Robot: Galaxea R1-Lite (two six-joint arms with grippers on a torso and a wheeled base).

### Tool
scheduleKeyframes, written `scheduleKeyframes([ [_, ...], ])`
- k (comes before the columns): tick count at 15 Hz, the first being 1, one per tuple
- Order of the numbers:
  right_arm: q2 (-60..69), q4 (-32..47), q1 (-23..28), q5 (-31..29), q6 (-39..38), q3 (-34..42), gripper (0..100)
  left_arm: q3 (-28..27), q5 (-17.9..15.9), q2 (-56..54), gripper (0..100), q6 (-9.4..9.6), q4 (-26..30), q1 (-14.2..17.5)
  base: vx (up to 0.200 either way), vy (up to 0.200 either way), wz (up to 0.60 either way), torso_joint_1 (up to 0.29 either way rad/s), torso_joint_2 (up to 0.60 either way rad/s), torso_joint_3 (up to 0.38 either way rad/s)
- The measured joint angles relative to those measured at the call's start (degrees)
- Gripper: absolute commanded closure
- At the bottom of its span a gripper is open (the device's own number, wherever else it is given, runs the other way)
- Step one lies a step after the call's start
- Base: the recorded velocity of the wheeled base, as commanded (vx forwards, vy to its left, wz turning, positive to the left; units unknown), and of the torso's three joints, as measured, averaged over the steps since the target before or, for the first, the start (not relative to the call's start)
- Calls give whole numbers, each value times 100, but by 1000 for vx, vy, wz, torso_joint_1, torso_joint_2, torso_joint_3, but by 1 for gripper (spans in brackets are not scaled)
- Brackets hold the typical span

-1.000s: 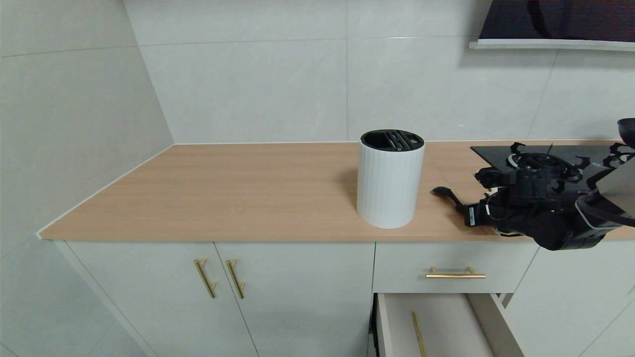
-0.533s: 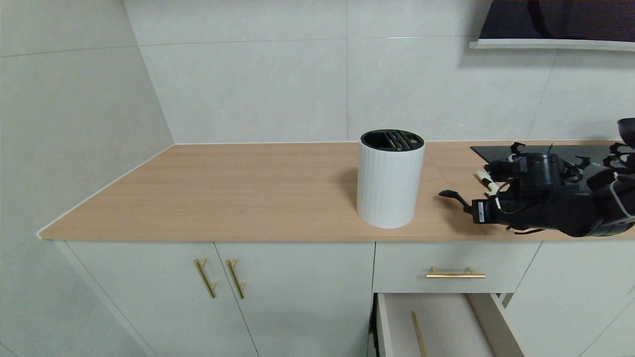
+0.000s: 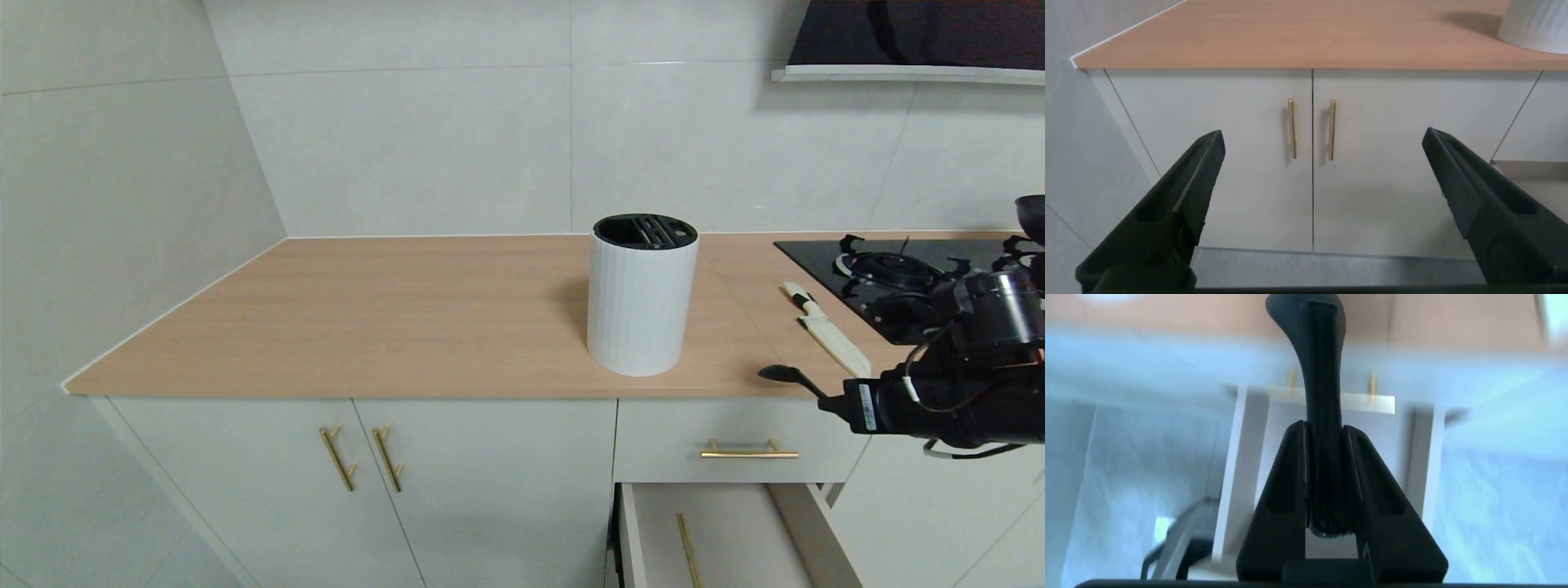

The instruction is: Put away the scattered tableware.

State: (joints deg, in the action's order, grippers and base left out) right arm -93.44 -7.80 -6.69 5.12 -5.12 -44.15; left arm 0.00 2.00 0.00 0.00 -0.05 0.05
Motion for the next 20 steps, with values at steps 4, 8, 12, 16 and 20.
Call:
scheduleKeyframes([
  [4, 653, 22, -28, -12, 30, 581, 100, 0, 0, 0, 0, 0, -2, 0, 0, 0, 0, 0, 0, 0],
  [8, 742, 20, -35, -6, 37, 697, 100, 0, -1, 0, 0, 0, -2, 0, 0, 0, 0, 0, 0, 0],
  [12, 731, 17, -33, -12, 66, 830, 100, 0, 0, 0, 0, 0, -2, 0, 0, 0, 0, 0, 0, 0],
  [16, 728, 9, -22, -12, 74, 959, 100, 0, 0, 0, 0, 0, -2, 2, 0, 0, 0, 0, 0, 0],
  [20, 681, 9, -16, -15, 77, 1012, 100, 0, 0, 0, 0, 0, 2, 2, 0, 0, 0, -166, 369, 209],
])
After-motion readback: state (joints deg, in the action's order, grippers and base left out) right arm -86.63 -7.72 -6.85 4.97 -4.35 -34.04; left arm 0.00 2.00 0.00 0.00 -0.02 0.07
